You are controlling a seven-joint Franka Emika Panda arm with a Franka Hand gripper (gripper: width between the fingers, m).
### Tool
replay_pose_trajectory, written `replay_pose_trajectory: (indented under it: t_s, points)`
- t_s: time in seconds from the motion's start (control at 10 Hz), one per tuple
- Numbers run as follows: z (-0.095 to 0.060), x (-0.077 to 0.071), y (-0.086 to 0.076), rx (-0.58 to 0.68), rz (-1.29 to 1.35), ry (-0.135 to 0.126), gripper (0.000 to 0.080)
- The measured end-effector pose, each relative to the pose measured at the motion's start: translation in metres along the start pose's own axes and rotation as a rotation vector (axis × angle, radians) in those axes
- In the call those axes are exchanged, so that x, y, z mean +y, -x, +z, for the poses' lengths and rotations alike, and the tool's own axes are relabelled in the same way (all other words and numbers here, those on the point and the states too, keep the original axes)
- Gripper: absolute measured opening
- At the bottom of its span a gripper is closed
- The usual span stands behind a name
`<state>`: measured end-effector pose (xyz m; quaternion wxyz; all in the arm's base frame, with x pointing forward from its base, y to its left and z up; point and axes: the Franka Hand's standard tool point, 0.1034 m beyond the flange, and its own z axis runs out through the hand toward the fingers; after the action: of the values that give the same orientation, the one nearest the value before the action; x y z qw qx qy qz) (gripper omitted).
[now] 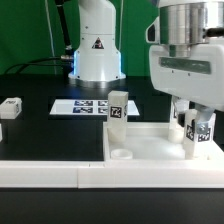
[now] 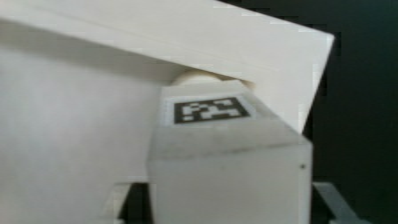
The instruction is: Assemble square table
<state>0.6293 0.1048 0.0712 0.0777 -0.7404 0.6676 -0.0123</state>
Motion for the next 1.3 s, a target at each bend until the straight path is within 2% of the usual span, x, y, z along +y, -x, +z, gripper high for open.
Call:
replay_pose_trajectory:
  t_s: [0.2,0.4,0.5,0.6,0.7,0.8,1.2,1.3]
  points:
    - [0.000,0.002,0.004,-0.004,0.163,0.003,0.0294]
    - [0.001,0.002,0.004,-0.003,0.114,0.003,0.0321]
    - [0.001,0.002,0.004,-0.002,0.100,0.006,0.0500]
    - [0.000,0.004,0.006,0.006,-0.120,0.051,0.0500]
    - [-0.003,-0.002,0.011,0.008,-0.330,0.064,0.0617]
    - [-0.004,-0.003,0.013,0.004,-0.460,0.054,0.0639]
    - [-0.003,-0.003,0.011,0.001,-0.734,0.057,0.0649]
    - [-0.002,-0.005,0.010,0.010,-0.970,0.051,0.0649]
